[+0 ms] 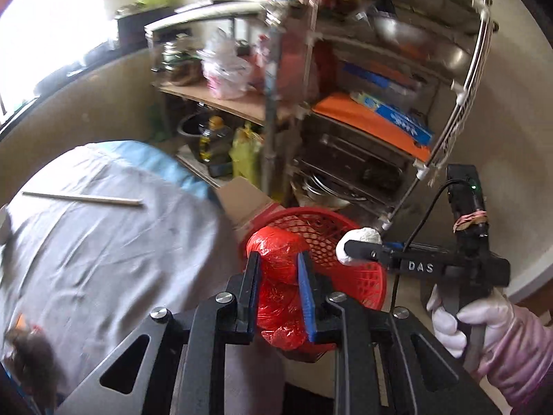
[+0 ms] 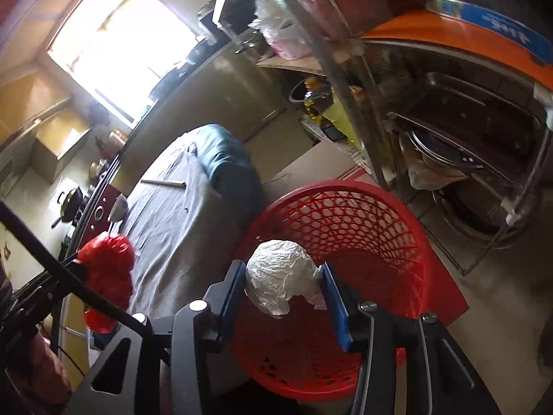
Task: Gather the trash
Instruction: 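Carry both items to the red basket and open both tools over it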
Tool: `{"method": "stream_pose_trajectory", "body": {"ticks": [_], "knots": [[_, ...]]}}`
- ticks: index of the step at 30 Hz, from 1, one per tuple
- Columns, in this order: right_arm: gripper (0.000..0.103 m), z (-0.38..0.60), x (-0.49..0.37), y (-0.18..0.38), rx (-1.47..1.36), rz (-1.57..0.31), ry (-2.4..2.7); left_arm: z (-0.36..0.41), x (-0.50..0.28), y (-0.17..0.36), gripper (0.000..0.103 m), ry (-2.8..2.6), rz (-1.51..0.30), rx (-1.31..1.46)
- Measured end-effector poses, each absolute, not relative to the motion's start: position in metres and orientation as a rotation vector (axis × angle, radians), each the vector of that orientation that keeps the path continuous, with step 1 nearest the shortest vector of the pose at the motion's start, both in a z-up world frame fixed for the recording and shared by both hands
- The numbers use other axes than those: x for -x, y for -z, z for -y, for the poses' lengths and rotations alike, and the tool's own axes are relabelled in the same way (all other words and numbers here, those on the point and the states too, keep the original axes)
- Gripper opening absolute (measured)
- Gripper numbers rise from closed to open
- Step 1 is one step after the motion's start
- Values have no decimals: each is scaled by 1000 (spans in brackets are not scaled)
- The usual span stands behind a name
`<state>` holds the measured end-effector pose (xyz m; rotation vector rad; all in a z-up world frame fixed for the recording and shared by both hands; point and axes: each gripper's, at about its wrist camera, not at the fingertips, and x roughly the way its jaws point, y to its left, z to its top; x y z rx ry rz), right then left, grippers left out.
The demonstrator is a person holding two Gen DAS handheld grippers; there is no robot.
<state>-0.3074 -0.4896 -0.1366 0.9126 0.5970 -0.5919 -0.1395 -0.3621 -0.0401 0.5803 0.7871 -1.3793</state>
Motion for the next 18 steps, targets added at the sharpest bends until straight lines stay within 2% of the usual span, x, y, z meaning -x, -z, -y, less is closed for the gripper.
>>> {"method": "stream_pose_trajectory", "body": {"ticks": [1, 3, 4, 11, 18], "knots": [[51, 493, 310, 138, -933, -602, 590, 370, 142, 45, 27, 1386, -804, -590], [54, 496, 314, 140, -942, -611, 596, 377, 142, 51, 50, 1379, -824, -602], [55, 497, 315, 141, -942, -615, 600, 376, 141, 53, 66, 1373, -825, -598], [59, 499, 314, 138, -945, -602, 604, 343, 130, 49, 68, 1287, -787, -601], [59, 478, 274, 125, -896, -619, 522, 249, 102, 40, 68, 1134, -729, -580]]}}
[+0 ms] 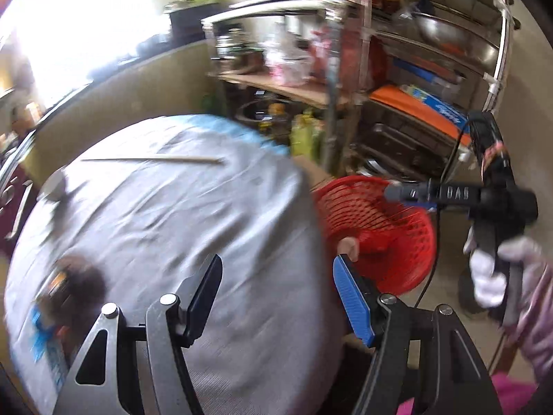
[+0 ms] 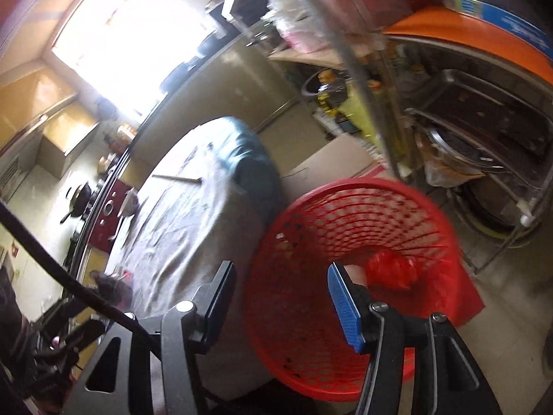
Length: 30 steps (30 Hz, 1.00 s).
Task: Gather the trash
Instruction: 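Carry both items to the red basket and open both tools over it, then grasp the black plastic bag with the right tool while the left tool grasps the toothpaste box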
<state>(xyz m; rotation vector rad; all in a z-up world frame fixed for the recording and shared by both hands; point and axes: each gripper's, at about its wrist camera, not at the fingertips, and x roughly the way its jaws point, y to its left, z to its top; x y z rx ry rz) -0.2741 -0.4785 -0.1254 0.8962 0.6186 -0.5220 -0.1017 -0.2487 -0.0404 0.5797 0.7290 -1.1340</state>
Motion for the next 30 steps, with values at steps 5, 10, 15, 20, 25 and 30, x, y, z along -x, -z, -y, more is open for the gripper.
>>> {"method": "stream_pose_trajectory", "body": {"ticks": [5, 10, 15, 20, 25, 30], "knots": [[59, 448, 216, 110, -853, -661, 395, 155, 66, 35, 69, 924, -715, -509], [59, 395, 133, 88, -793, -711, 188, 67, 18, 33, 71, 695, -725, -416], [60, 336, 47, 76, -733, -778, 2, 4, -40, 46, 71, 536, -805, -250], [60, 289, -8, 68, -643, -822, -50, -23, -66, 61, 73, 513, -861, -145], [60, 271, -44, 51, -518, -816, -65, -21, -91, 80, 74, 560, -968, -63], [64, 255, -89, 51, -364, -856, -96, -7, -107, 91, 75, 604, -995, -61]]}}
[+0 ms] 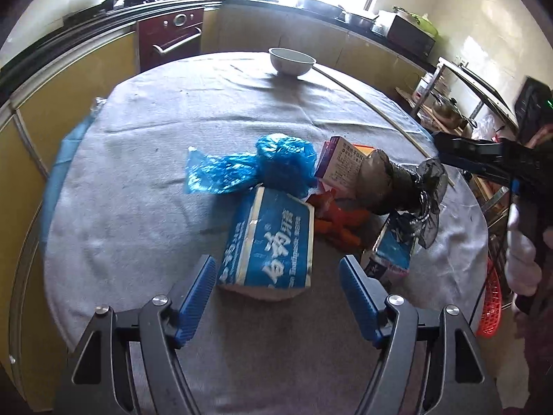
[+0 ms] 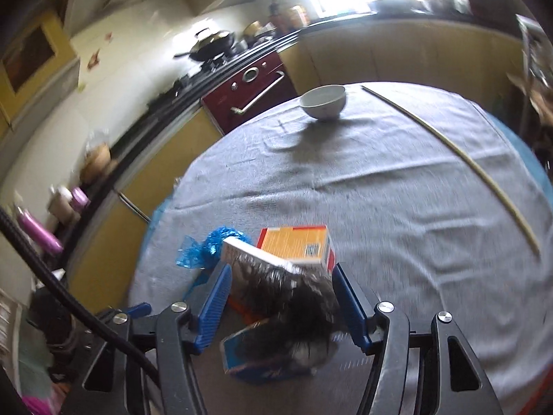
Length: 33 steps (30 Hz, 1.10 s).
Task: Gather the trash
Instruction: 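Grasp the black plastic bag with the right tool while the left tool grasps the toothpaste box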
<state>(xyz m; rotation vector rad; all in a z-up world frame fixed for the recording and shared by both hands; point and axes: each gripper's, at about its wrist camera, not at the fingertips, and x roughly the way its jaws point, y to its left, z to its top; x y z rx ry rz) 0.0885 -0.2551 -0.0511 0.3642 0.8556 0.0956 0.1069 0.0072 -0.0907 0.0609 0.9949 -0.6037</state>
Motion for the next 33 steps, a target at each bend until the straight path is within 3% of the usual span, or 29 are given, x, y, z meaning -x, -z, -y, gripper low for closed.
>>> {"method": "stream_pose_trajectory", "body": {"ticks": [13, 16, 22, 33], "knots": [[64, 188, -121, 107, -16, -1096, -184, 15, -134, 121, 75, 613, -1100, -121], [53, 186, -115, 115, 8, -1106, -178, 15, -136, 124, 68, 613, -1111, -114], [43, 208, -95, 109, -159, -1065, -179, 7, -134, 120, 56, 599, -1091, -84], [42, 300, -8, 87, -578, -873, -73, 2, -96, 85, 56, 587, -997, -99]]}}
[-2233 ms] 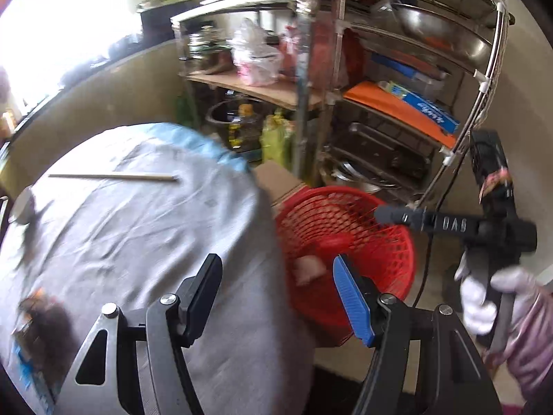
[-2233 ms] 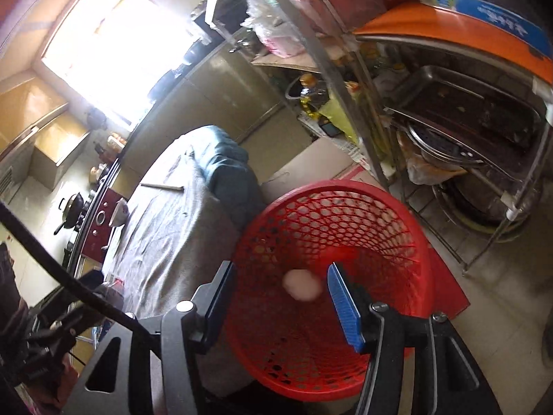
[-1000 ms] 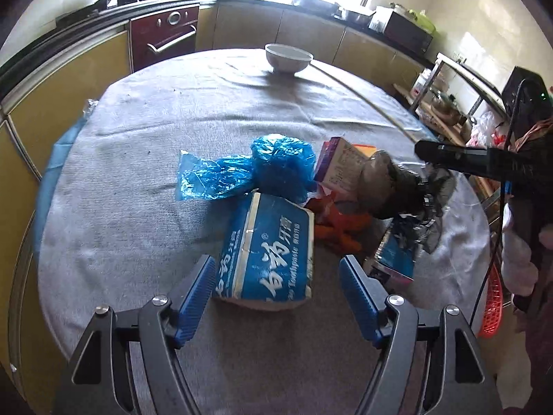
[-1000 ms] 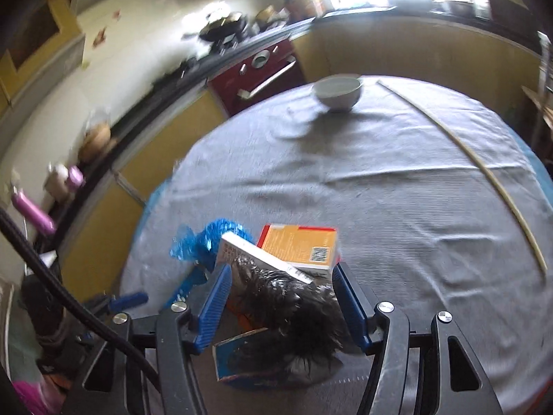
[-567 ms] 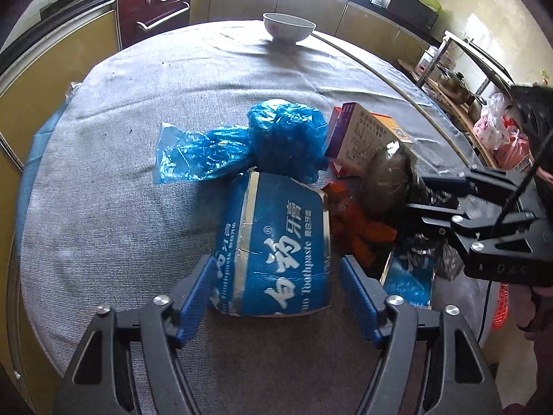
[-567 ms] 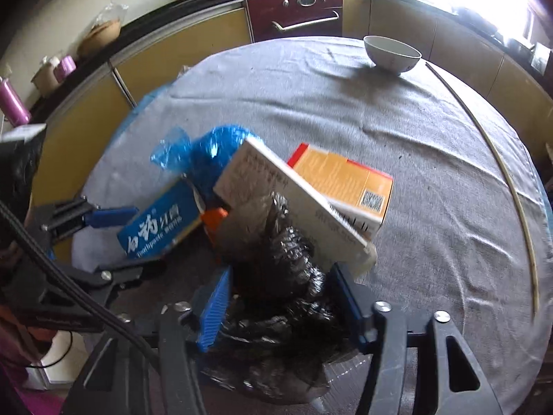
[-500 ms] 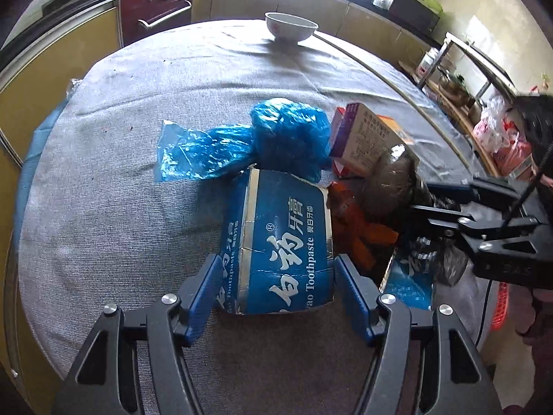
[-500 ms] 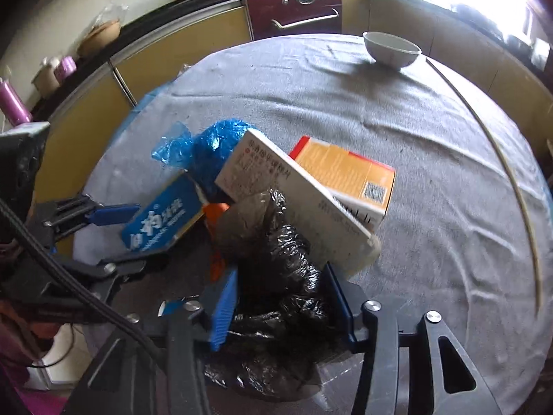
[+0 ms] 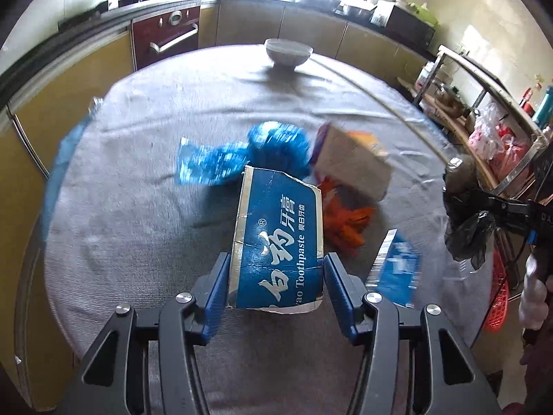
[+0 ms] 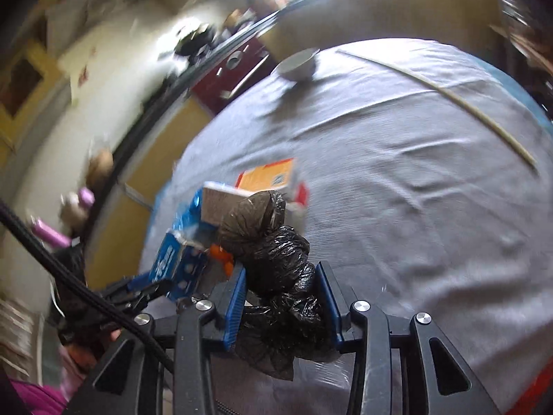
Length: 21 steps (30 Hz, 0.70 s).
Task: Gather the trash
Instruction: 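Grasp the black plastic bag with the right tool while the left tool grasps the toothpaste box, then carry both items to the red basket and release them inside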
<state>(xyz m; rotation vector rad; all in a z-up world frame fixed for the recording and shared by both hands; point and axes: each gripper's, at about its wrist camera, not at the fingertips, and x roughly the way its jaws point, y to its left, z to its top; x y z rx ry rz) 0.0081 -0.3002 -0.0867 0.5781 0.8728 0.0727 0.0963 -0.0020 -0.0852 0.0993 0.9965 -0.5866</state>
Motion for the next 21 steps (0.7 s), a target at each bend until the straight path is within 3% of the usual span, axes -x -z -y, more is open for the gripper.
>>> {"method": "stream_pose_trajectory", "body": {"ticks": [8, 21], "knots": [[42, 348, 55, 69, -791, -694, -61, 33, -57, 36, 56, 670, -850, -154], [42, 384, 124, 47, -849, -524, -5, 98, -9, -3, 56, 827, -742, -247]]}}
